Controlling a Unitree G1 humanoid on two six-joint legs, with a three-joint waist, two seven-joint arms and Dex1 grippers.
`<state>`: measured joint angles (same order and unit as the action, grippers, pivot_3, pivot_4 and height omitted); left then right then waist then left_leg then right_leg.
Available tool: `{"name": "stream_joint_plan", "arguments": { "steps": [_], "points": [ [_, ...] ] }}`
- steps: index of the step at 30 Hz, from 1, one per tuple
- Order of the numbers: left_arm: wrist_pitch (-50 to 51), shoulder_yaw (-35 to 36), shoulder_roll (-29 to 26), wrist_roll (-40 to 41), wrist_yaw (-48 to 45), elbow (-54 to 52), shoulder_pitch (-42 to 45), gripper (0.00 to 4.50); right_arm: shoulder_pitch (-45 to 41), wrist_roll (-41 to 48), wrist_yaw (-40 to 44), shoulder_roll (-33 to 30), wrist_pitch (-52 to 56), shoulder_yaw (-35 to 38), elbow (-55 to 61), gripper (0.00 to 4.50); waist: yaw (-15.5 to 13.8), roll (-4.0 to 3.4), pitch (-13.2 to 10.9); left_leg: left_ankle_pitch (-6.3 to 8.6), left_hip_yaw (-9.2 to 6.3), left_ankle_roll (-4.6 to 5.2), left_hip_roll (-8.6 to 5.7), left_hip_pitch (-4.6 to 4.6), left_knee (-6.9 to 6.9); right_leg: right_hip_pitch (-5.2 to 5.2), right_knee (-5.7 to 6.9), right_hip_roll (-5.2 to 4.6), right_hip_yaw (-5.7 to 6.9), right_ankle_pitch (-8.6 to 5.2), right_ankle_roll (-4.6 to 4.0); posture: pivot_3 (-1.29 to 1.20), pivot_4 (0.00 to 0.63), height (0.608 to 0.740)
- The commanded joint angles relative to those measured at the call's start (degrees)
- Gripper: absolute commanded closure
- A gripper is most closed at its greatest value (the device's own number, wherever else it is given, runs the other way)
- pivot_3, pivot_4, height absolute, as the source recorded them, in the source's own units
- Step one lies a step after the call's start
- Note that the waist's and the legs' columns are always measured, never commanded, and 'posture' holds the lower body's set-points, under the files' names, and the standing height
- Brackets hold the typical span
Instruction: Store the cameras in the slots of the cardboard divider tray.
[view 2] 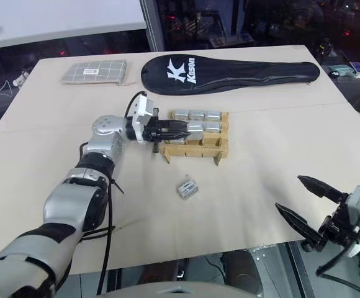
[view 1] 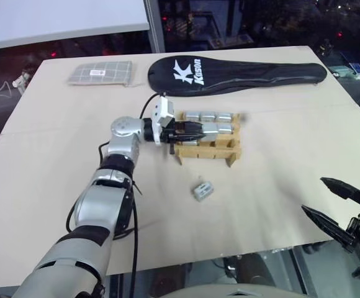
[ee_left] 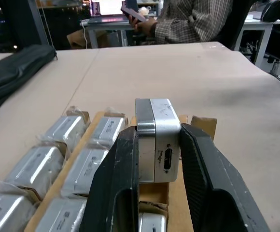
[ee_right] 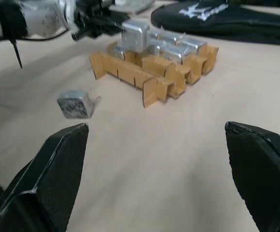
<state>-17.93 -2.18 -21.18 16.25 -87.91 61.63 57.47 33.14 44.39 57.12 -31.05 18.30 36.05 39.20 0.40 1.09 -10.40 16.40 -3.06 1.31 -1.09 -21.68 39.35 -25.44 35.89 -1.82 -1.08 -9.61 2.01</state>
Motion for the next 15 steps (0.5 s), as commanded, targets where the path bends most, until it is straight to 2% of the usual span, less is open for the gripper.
{"name": "stream_joint_plan", "arguments": {
  "steps": [1, 15],
  "points": [
    [-1.48, 1.65, 0.44, -0.64, -0.77, 0.95, 2.10, 3.87, 0.23, 1.67, 0.05, 0.99, -3.43, 1.45, 1.49, 0.03, 0.04, 0.00, 0.00, 0.00, 0.00, 0.00, 0.00, 0.00, 0.00, 0.00, 0.00, 0.00, 0.00, 0.00, 0.00, 0.00, 0.150, 0.740],
    [0.11, 3.26, -1.53, -4.00, -0.33, 4.77, 2.21, 3.87, -0.58, 1.50, -0.77, 0.71, -5.24, -0.71, 0.74, 0.03, 0.14, 0.00, 0.00, 0.00, -0.02, 0.00, -0.01, 0.01, 0.00, 0.01, 0.03, 0.01, 0.00, 0.01, 0.00, 0.00, 0.150, 0.740]
  ]
}}
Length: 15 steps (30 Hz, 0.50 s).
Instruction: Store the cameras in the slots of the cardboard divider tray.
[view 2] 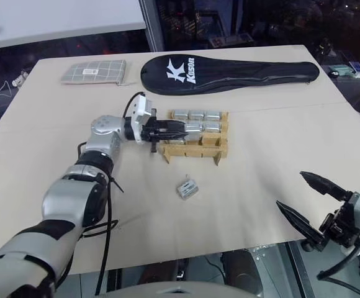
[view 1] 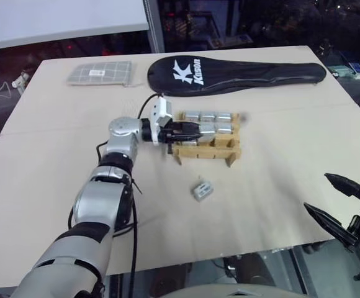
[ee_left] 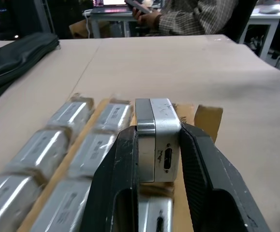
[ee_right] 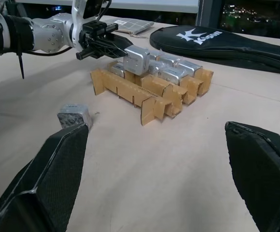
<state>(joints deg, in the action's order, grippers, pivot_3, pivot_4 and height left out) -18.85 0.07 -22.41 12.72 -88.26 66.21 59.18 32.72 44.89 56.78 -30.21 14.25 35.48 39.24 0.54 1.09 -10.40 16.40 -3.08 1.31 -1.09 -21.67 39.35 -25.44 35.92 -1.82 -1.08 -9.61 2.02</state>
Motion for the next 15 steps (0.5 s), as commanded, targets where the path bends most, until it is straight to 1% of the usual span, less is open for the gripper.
{"name": "stream_joint_plan", "arguments": {
  "steps": [1, 5, 12, 15],
  "points": [
    [1.06, 1.05, -0.11, -0.55, -0.12, 0.21, 0.07, 3.87, -0.26, 0.95, -0.56, -0.09, -1.27, -0.35, 0.71, 0.03, 0.00, 0.01, 0.00, 0.00, 0.00, 0.00, -0.01, 0.00, 0.00, 0.00, 0.00, 0.00, 0.00, 0.00, 0.00, 0.00, 0.150, 0.740],
    [0.86, 1.43, 0.67, -0.51, -0.90, -0.06, -1.11, 3.87, -0.26, 1.02, -1.12, -0.12, -1.40, -0.68, 0.96, 0.03, -0.01, 0.01, 0.02, 0.00, 0.00, 0.00, -0.02, 0.02, 0.01, 0.02, 0.00, -0.02, 0.00, 0.00, 0.00, 0.00, 0.150, 0.740],
    [-3.89, 1.00, 2.09, -3.19, 0.24, 0.81, -1.84, 3.87, 0.31, -0.05, -1.05, -0.35, -2.39, -0.83, 0.83, 0.03, -0.03, 0.02, 0.03, 0.00, -0.02, 0.00, -0.02, 0.17, 0.01, 0.19, 0.00, -0.02, 0.00, 0.00, 0.00, 0.00, 0.150, 0.740],
    [-3.73, 1.44, 2.74, -3.96, 2.29, 1.43, -1.40, 3.87, 0.22, -0.11, -1.45, -0.32, -2.50, -1.02, 1.09, 0.03, 0.05, 0.02, 0.02, 0.00, 0.01, 0.01, -0.02, 0.29, 0.01, 0.27, 0.00, -0.01, -0.02, 0.00, 0.00, 0.00, 0.150, 0.740]
  ]
}}
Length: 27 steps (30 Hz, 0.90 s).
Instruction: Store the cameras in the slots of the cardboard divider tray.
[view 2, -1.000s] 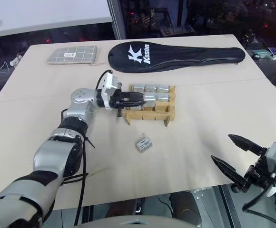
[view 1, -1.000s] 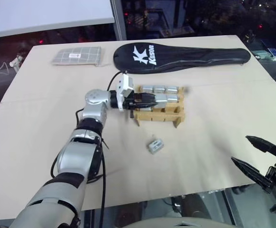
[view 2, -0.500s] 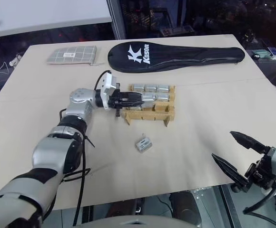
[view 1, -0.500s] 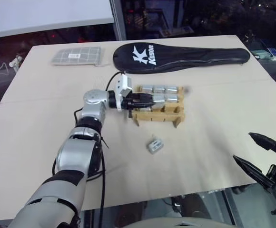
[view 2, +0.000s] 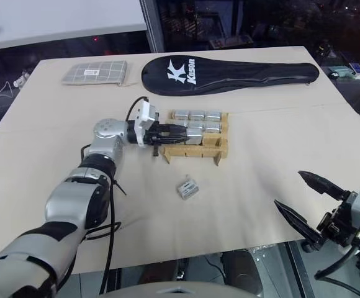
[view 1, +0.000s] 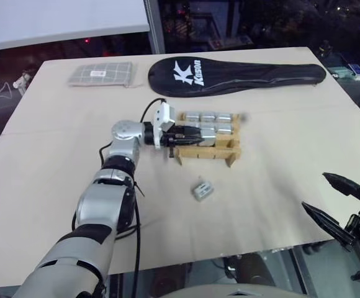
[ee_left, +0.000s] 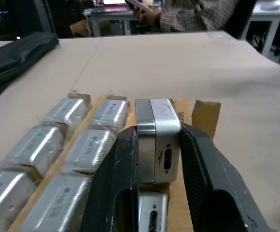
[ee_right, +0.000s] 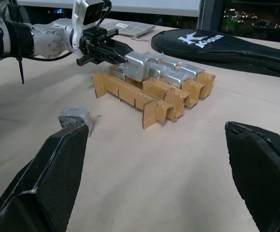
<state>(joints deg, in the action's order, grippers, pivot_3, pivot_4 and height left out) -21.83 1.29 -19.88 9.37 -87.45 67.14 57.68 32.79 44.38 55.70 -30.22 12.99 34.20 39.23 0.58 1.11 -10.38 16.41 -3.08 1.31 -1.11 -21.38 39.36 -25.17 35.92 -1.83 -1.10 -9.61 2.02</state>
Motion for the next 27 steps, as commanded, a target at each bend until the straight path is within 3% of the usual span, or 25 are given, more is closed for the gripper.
{"name": "stream_joint_plan", "arguments": {
  "steps": [1, 11, 19, 27],
  "points": [
    [-0.75, 0.30, 0.39, -0.84, 1.94, 0.68, 0.30, 3.87, 0.10, 0.42, -0.45, -0.31, -1.29, 0.27, 1.11, 0.03, 0.00, 0.00, 0.00, 0.00, -0.01, 0.00, 0.01, 0.01, 0.00, 0.00, 0.00, 0.01, 0.00, 0.00, 0.00, 0.00, 0.150, 0.740],
    [-1.72, -1.00, -0.35, -5.02, 6.17, 2.19, 1.49, 3.87, -0.57, 0.44, -0.77, -0.72, -1.33, 0.08, 0.71, 0.03, -0.02, 0.01, 0.01, 0.03, 0.03, 0.05, 0.02, 0.59, -0.01, 0.54, -0.04, -0.01, -0.01, -0.05, 0.07, 0.00, 0.150, 0.740],
    [-3.79, -0.56, 0.13, -5.89, 7.80, 3.07, 2.26, 0.06, -2.06, 0.00, -0.99, -1.32, -1.01, -1.46, 0.15, 0.00, 0.00, 0.03, 0.02, 0.03, 0.03, 0.05, 0.08, 0.67, -0.01, 0.61, -0.03, 0.02, -0.01, -0.04, 0.08, 0.00, 0.150, 0.740],
    [2.55, 3.24, -1.41, 0.64, -2.21, -1.86, 3.04, 0.06, -2.29, -0.43, -0.91, -2.48, -0.67, -2.67, 0.56, 0.00, 0.01, 0.05, 0.01, 0.04, 0.02, 0.05, 0.07, 0.63, -0.02, 0.59, -0.05, 0.01, 0.00, -0.05, 0.08, 0.00, 0.150, 0.740]
  ]
}}
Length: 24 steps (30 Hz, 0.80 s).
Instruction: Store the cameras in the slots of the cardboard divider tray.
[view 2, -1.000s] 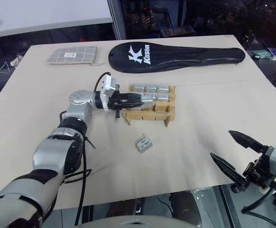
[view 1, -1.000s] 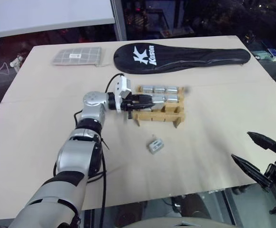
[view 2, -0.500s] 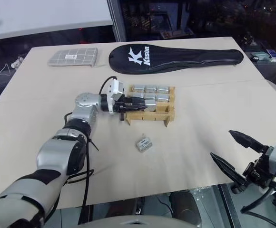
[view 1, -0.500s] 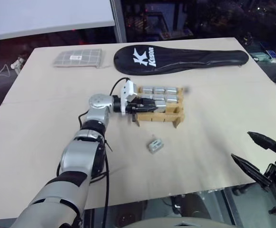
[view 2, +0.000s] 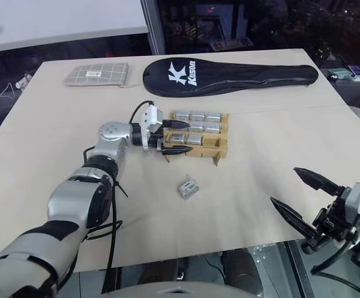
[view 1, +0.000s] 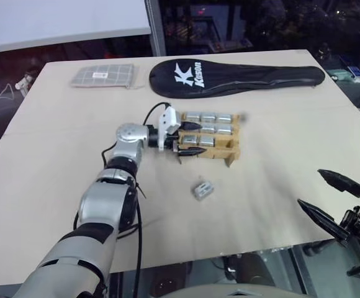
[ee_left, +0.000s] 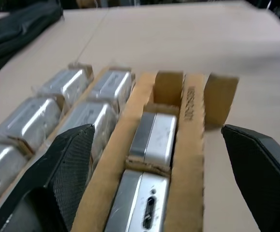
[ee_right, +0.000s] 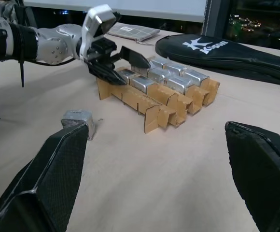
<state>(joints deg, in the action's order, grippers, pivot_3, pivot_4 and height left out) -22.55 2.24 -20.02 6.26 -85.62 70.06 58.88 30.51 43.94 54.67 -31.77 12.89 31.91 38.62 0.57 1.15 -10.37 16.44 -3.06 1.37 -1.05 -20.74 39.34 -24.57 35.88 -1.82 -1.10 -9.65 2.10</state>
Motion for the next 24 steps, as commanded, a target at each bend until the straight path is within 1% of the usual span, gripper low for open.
{"name": "stream_joint_plan", "arguments": {
  "steps": [1, 4, 5, 6, 7, 8, 10, 12, 13, 16, 19, 22, 24],
  "points": [
    [6.66, 2.98, -1.80, 5.66, -5.49, -7.39, 1.60, 0.06, -0.25, -0.25, 0.07, -1.20, -0.36, -1.03, 1.38, 0.00, 0.08, 0.01, -0.01, 0.00, 0.00, 0.00, 0.01, -0.01, 0.00, -0.01, 0.00, 0.00, 0.00, 0.00, 0.00, 0.00, 0.150, 0.740],
    [20.66, 1.64, -5.44, 12.74, -6.87, -22.59, -3.10, 0.06, -2.32, -0.96, -0.35, -2.86, 1.09, -4.01, 1.39, 0.00, 0.38, 0.01, -0.02, 0.00, 0.01, 0.00, 0.17, -0.02, 0.00, -0.03, 0.00, 0.01, -0.01, 0.00, 0.00, 0.00, 0.150, 0.740],
    [25.47, 0.64, -7.68, 14.53, -6.88, -28.62, -5.49, 0.06, -3.77, -2.14, -0.44, -4.00, 1.60, -5.72, 1.05, 0.00, 0.76, -0.02, 0.00, 0.00, 0.05, 0.00, 0.22, -0.01, -0.01, -0.03, 0.00, 0.01, -0.04, 0.00, 0.00, 0.00, 0.150, 0.740],
    [29.34, -0.35, -11.16, 15.54, -6.88, -34.96, -8.51, 0.06, -7.00, -4.23, -0.23, -6.41, 3.00, -8.93, -0.10, 0.00, 1.29, -0.02, 0.00, 0.01, 0.07, 0.00, 0.27, 0.05, -0.09, -0.04, 0.01, 0.03, -0.14, 0.00, 0.00, 0.00, 0.150, 0.740],
    [32.23, -0.77, -13.53, 16.09, -6.88, -39.69, -10.75, 0.06, -9.32, -5.71, -0.08, -8.13, 3.97, -11.16, -1.01, 0.00, 2.08, -0.03, 0.00, 0.01, 0.04, 0.00, 0.31, 0.07, -0.13, -0.04, 0.02, 0.04, -0.22, 0.00, -0.01, 0.00, 0.150, 0.740],
    [34.40, -0.80, -15.24, 16.28, -6.84, -43.47, -12.55, 0.06, -11.54, -6.66, 0.26, -9.39, 4.38, -12.95, -2.09, 0.00, 1.95, -0.08, 0.00, 0.01, 0.15, 0.01, 0.35, 0.11, -0.18, -0.04, 0.05, 0.06, -0.42, 0.00, -0.01, 0.00, 0.150, 0.740],
    [38.60, -0.21, -20.74, 16.25, -6.65, -50.38, -16.54, 0.06, -20.99, -8.25, 2.04, -12.09, 7.20, -19.64, -6.01, 0.00, 1.92, 0.03, -0.03, 0.01, 0.10, 0.01, 0.33, 0.23, -0.15, -0.09, 0.05, 0.06, -0.38, 0.00, -0.01, 0.00, 0.150, 0.740],
    [41.84, 1.55, -25.14, 17.32, -5.52, -57.14, -20.80, 0.06, -29.70, -12.29, 5.60, -13.19, 5.25, -26.18, -10.48, 0.00, 2.03, 0.05, -0.07, 0.01, 0.17, 0.01, 0.38, 0.21, -0.12, -0.15, 0.05, 0.14, -0.43, -0.01, -0.04, 0.00, 0.150, 0.740],
    [42.87, 2.29, -26.16, 18.05, -4.72, -59.48, -22.24, 0.06, -32.05, -13.74, 6.72, -13.30, 4.17, -28.01, -11.99, 0.00, 1.73, 0.03, -0.08, 0.01, 0.17, 0.01, 0.39, 0.20, -0.12, -0.18, 0.05, 0.15, -0.42, -0.12, -0.23, 0.00, 0.150, 0.740],
    [49.36, 7.38, -32.28, 22.01, -2.87, -70.32, -30.75, 0.06, -45.96, -19.64, 12.30, -12.19, 4.27, -39.04, -19.29, 0.00, 1.19, 0.02, -0.11, 0.01, 0.15, 0.00, 0.43, 0.00, -0.16, -0.24, 0.00, 0.19, -0.15, -0.12, -0.21, 0.00, 0.150, 0.740],
    [53.20, 12.44, -35.78, 24.96, -0.13, -79.01, -39.10, 0.06, -55.12, -23.23, 16.53, -9.86, 4.06, -46.28, -25.37, 0.00, 1.35, 0.00, -0.13, 0.02, 0.14, -0.01, 0.44, -0.13, -0.20, -0.42, -0.03, 0.12, -0.21, -0.02, -0.05, 0.00, 0.150, 0.740],
    [56.59, 18.96, -36.73, 28.40, 2.78, -86.68, -47.66, 0.06, -60.88, -25.89, 19.43, -7.06, 3.76, -51.05, -30.29, 0.00, 1.09, 0.01, -0.13, 0.02, 0.04, -0.01, 0.34, -0.40, -0.21, -0.61, -0.05, 0.00, -0.15, -0.02, -0.05, 0.00, 0.150, 0.740],
    [59.09, 23.87, -36.16, 30.63, 5.17, -91.96, -53.63, 0.06, -63.40, -28.33, 22.00, -6.25, 2.01, -54.02, -33.05, 0.00, 0.76, 0.02, -0.13, 0.02, -0.02, 0.00, 0.31, -0.53, -0.21, -0.74, -0.05, -0.09, -0.20, 0.05, -0.15, 0.00, 0.150, 0.740]
  ]
}}
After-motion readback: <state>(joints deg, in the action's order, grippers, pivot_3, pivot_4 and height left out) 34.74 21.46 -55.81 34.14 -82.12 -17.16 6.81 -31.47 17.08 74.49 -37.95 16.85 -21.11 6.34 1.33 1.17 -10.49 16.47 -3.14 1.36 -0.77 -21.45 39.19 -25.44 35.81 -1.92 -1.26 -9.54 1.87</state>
